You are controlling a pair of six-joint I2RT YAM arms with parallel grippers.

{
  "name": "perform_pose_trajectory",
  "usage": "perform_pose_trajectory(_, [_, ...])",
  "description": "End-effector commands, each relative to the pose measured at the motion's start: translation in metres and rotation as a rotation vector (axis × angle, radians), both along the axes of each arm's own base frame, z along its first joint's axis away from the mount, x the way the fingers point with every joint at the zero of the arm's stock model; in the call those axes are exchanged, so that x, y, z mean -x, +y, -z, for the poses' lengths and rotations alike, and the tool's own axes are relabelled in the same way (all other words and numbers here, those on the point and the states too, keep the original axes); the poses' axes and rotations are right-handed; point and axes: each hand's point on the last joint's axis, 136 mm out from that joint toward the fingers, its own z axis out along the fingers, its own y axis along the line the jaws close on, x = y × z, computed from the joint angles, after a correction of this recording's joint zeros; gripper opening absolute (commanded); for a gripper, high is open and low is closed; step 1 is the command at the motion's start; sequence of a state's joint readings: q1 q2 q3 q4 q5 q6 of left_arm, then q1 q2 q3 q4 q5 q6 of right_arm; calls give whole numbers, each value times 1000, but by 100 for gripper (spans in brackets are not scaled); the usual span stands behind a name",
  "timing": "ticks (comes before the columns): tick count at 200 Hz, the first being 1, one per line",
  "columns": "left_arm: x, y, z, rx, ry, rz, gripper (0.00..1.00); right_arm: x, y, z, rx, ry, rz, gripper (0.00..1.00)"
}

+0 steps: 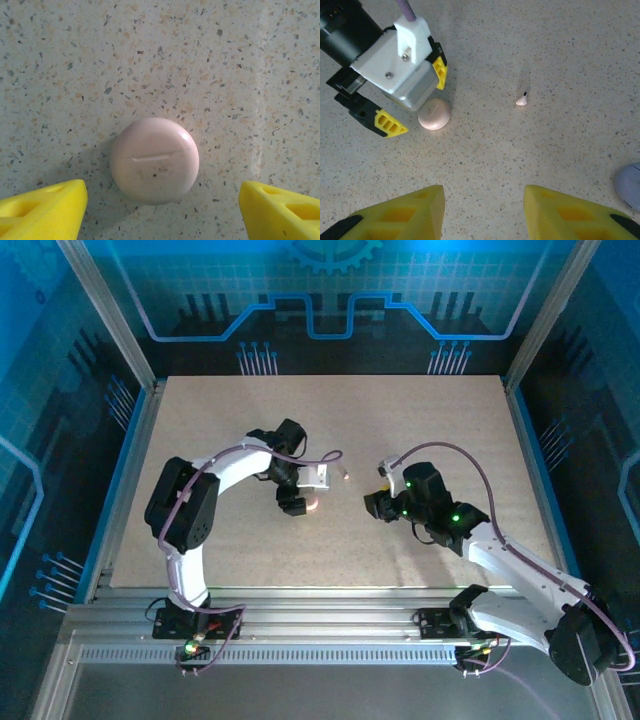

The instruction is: Insert wireless bluetooth earbuds into charging case

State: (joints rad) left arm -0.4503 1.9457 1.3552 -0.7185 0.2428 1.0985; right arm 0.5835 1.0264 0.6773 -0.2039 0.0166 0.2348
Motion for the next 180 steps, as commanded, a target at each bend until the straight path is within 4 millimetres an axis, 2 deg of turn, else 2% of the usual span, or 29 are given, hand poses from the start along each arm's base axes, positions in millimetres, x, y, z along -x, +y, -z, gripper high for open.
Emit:
perform_pose_trajectory(1, [-4, -9, 4, 13, 10, -1, 80, 1, 8, -3, -14, -31, -46, 46])
perform_pose_trajectory(29, [-4, -9, 12, -3, 20, -4, 80, 2, 6, -1, 0, -36, -48, 46])
perform_pose_trajectory(118, [-5, -6, 29, -20, 32, -20, 75, 11, 18, -5, -11, -47, -153, 46])
perform_pose_trajectory(155, [-7, -2, 37, -35, 10, -29, 62, 12, 15, -5, -1, -46, -139, 46])
perform_pose_trajectory(180, [-8, -1, 29, -30, -32, -26, 49, 12, 13, -4, -18, -33, -118, 47])
